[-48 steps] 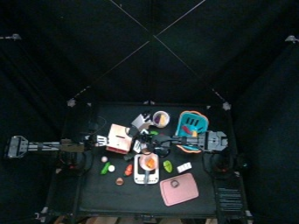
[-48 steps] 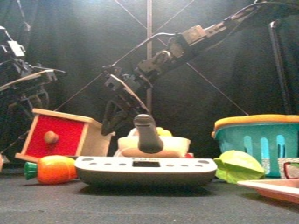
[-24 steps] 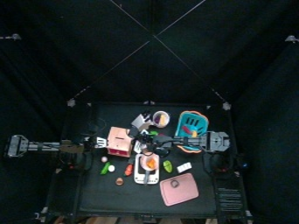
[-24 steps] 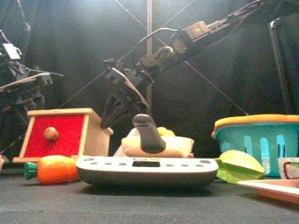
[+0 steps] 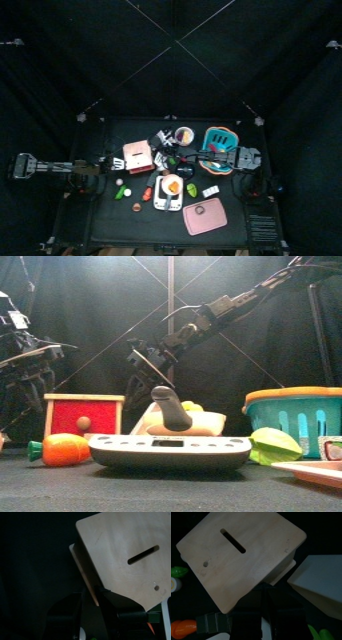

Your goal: Straighten drawer

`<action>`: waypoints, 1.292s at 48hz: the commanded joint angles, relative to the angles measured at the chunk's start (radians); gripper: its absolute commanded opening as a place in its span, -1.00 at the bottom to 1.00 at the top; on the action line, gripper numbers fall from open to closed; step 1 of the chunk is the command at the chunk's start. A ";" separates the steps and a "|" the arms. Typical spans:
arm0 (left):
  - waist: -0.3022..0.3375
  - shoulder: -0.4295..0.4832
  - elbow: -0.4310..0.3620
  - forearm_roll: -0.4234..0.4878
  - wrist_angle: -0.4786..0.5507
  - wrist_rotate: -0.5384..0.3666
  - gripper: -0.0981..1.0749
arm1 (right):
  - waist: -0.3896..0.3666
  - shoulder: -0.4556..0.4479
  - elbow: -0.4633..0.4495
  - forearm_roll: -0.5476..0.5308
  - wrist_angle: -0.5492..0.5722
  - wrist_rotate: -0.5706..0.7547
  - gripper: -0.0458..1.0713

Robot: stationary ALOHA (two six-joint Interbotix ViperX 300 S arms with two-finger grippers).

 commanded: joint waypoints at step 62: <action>-0.273 -0.161 -0.098 -0.005 0.071 -0.003 0.37 | 0.040 -0.186 0.097 -0.032 -0.026 -0.008 -0.18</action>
